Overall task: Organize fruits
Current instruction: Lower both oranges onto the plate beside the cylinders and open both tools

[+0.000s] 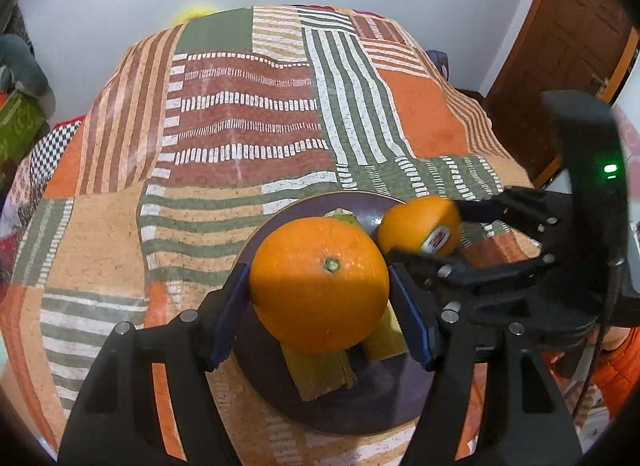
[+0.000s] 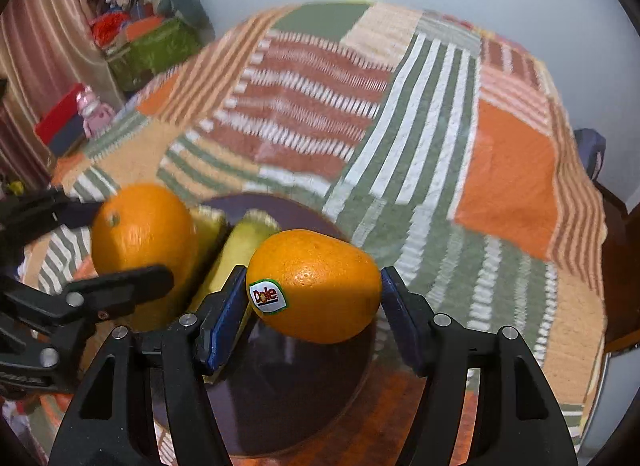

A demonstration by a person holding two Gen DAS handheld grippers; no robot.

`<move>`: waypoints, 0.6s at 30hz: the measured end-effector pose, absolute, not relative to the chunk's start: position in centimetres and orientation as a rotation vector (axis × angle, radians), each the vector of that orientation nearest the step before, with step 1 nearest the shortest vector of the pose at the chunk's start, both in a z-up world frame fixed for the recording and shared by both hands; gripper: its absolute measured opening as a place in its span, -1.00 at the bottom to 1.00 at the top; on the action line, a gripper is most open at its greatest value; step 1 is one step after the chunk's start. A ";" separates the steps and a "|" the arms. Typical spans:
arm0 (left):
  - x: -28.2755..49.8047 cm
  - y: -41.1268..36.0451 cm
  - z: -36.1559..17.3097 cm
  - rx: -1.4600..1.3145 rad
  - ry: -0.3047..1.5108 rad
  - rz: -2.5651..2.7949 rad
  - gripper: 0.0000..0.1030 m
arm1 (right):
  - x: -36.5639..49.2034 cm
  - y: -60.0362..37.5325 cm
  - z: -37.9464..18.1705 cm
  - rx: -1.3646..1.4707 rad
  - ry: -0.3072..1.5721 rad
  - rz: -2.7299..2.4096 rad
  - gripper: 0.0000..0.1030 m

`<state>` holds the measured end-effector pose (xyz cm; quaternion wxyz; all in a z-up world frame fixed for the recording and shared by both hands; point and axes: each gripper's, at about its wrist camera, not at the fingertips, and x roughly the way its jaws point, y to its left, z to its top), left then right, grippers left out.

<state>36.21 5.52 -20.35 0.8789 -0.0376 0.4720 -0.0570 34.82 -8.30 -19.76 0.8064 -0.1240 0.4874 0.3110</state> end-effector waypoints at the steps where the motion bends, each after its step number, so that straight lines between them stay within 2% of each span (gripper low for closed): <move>1: 36.3 5.3 -20.4 -0.068 0.984 -0.118 0.33 | 34.8 -8.2 -19.7 -0.274 1.040 0.666 0.25; 4: 36.3 5.4 -20.4 -0.071 0.976 -0.129 0.33 | 34.7 -8.4 -19.2 -0.259 1.041 0.690 0.25; 8: 36.5 6.0 -20.2 -0.137 0.995 -0.165 0.35 | 34.8 -8.7 -18.9 -0.242 1.051 0.700 0.37; 18: 33.3 6.2 -17.0 -0.099 0.925 -0.128 0.36 | 32.7 -11.0 -14.7 -0.215 0.952 0.661 0.38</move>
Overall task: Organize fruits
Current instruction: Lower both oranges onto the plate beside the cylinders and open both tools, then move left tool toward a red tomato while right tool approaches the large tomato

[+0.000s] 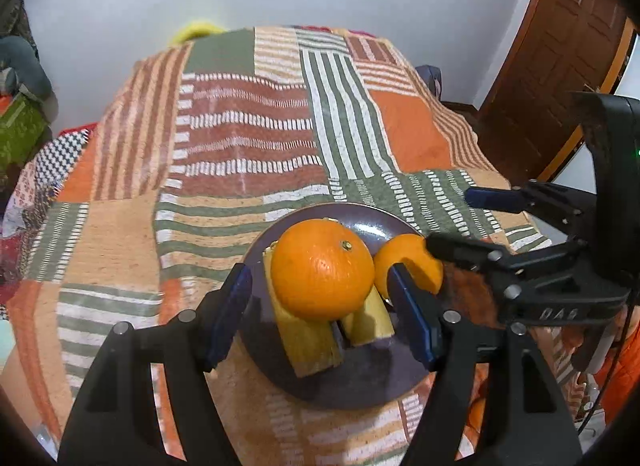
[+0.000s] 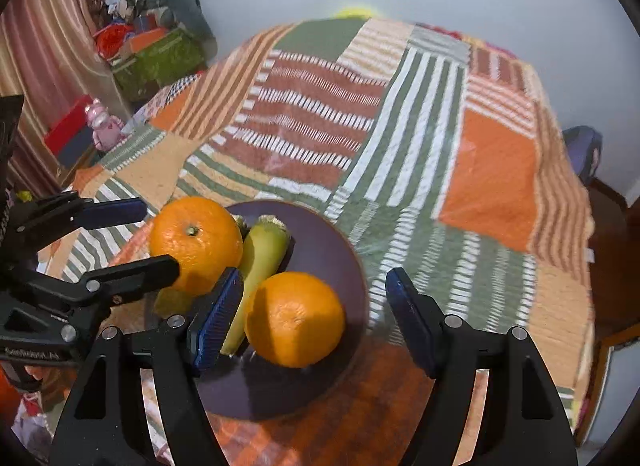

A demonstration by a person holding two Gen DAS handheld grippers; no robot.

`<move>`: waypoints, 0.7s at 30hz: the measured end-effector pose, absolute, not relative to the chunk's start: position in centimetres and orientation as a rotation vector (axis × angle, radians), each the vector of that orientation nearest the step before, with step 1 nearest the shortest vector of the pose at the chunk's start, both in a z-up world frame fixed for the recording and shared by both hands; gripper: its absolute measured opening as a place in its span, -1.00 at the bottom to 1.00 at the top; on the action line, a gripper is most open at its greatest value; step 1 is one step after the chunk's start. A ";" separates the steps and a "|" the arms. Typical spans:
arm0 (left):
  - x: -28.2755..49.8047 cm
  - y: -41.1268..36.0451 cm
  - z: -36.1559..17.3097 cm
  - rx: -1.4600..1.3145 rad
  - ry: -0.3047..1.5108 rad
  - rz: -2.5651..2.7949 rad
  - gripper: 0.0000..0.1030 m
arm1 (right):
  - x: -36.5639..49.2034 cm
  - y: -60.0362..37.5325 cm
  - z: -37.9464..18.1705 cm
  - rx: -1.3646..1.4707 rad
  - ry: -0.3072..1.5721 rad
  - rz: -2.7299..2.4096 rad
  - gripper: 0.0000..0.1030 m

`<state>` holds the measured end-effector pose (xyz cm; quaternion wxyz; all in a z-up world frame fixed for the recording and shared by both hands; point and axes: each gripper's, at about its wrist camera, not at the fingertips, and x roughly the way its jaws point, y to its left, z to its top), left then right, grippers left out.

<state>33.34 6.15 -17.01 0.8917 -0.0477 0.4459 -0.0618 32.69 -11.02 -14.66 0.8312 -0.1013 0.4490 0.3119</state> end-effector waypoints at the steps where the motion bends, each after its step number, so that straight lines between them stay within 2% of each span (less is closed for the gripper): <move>1: 32.7 6.2 -16.4 -0.094 0.913 -0.125 0.36 | 32.3 -11.4 -14.1 -0.213 0.938 0.650 0.38; 8: 28.6 6.4 -13.8 -0.071 0.864 -0.104 0.36 | 28.2 -14.1 -10.6 -0.201 0.828 0.590 0.39; 12: 26.2 6.6 -13.2 -0.072 0.861 -0.099 0.36 | 25.4 -15.9 -9.6 -0.191 0.778 0.539 0.51; 21: 21.4 7.6 -15.3 -0.081 0.923 -0.081 0.36 | 20.9 -19.0 -10.9 -0.158 0.793 0.457 0.51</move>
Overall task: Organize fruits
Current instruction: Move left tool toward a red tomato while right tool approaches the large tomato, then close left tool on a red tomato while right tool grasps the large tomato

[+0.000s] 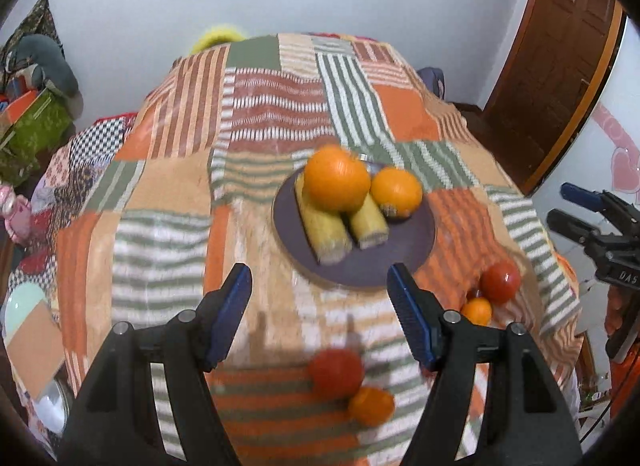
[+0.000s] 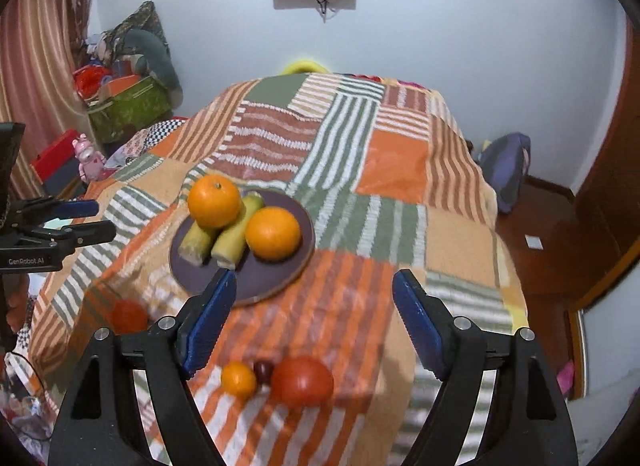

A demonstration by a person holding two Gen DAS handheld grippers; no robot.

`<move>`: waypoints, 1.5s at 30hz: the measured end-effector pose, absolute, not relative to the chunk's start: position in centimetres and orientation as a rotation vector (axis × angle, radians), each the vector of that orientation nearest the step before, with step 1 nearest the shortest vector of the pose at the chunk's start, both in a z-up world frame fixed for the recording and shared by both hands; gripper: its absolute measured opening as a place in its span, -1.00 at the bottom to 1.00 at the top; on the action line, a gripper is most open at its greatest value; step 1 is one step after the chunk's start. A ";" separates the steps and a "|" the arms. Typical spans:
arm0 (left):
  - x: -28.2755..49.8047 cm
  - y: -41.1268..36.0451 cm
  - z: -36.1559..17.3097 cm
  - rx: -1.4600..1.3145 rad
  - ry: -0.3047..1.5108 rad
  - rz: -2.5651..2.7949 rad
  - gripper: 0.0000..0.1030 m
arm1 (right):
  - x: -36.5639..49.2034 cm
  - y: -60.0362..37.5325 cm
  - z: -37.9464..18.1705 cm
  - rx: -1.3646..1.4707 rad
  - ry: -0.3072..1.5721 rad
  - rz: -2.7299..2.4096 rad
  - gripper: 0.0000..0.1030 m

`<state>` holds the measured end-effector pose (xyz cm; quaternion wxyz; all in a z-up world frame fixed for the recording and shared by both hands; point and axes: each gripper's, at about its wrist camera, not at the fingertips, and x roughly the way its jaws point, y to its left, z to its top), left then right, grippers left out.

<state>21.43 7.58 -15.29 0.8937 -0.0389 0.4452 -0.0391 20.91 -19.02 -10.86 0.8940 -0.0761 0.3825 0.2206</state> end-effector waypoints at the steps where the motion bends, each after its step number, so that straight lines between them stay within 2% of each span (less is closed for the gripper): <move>1: 21.0 7.6 -15.7 -0.080 0.934 -0.079 0.36 | 20.5 -19.3 -11.1 -0.152 0.795 0.447 0.51; 15: 17.8 6.8 -20.9 -0.107 1.045 -0.089 0.35 | 17.0 -21.1 -16.2 -0.102 0.895 0.412 0.51; 21: 18.1 6.2 -22.3 -0.129 1.077 -0.100 0.16 | 17.2 -20.9 -17.9 -0.115 0.935 0.433 0.26; 24: 18.6 6.5 -23.1 -0.169 1.098 -0.092 0.12 | 17.7 -20.7 -18.5 -0.107 0.951 0.434 0.21; 28: 19.1 6.5 -23.4 -0.189 1.107 -0.099 -0.05 | 18.3 -20.6 -19.3 -0.098 0.974 0.442 0.09; 31: 19.3 6.4 -23.8 -0.204 1.116 -0.108 -0.08 | 18.6 -20.3 -19.6 -0.095 0.978 0.457 0.08; 35: 19.4 6.4 -23.8 -0.205 1.114 -0.108 -0.12 | 18.8 -19.7 -19.5 -0.111 0.976 0.474 -0.05; 45: 19.5 6.3 -23.1 -0.185 1.099 -0.117 -0.15 | 19.2 -19.3 -19.4 -0.128 0.978 0.477 -0.11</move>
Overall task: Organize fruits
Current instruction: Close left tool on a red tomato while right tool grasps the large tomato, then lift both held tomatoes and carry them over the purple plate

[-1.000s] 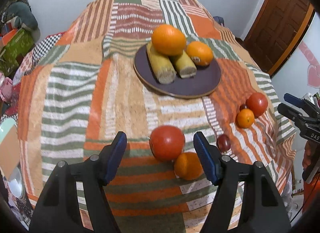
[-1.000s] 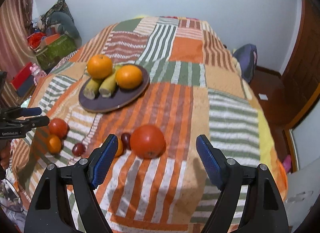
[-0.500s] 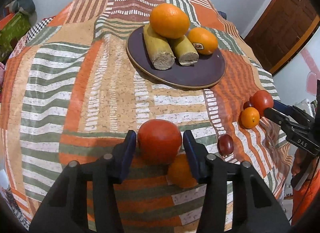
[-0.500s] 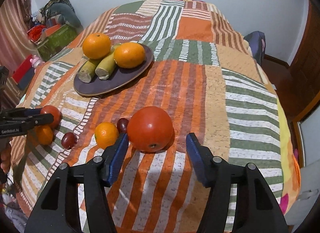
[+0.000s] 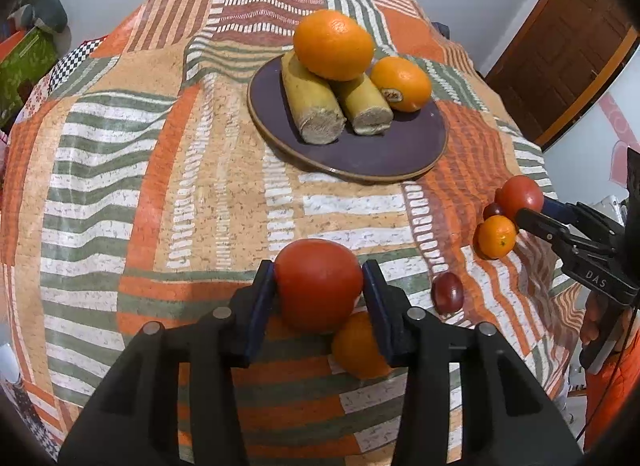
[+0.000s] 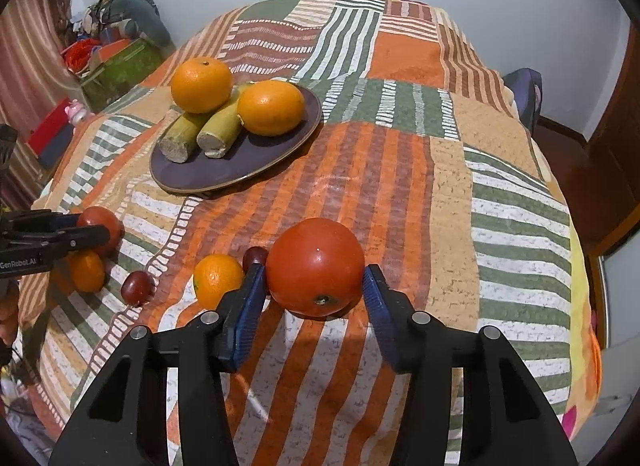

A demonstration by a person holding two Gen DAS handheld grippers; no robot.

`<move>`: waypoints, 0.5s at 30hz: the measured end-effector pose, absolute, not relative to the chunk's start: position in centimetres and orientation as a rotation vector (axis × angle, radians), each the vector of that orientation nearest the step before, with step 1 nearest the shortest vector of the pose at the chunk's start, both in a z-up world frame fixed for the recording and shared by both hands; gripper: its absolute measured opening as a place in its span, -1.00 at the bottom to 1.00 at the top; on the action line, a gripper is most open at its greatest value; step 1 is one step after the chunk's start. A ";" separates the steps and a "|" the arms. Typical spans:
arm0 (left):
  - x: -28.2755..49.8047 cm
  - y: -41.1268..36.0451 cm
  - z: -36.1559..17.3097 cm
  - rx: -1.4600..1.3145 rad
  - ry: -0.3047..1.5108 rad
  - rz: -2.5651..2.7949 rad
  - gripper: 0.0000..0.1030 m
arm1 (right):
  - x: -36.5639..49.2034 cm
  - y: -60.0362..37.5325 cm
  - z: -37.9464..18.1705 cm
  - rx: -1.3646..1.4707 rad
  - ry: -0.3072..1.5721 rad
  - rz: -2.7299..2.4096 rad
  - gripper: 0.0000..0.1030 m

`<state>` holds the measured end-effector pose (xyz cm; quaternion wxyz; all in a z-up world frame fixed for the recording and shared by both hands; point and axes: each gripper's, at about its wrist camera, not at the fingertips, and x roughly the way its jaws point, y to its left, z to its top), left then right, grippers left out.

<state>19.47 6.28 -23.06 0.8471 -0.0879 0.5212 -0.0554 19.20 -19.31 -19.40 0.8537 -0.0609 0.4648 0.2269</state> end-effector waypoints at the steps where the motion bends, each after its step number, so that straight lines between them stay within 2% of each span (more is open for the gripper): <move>1: 19.5 6.2 -22.8 -0.186 1.094 -0.120 -0.15 | 19.2 -19.3 -19.2 -0.126 0.974 0.481 -0.11; 15: 21.6 5.2 -18.9 -0.162 0.995 -0.162 -0.15 | 20.2 -17.9 -15.6 -0.100 0.879 0.524 -0.12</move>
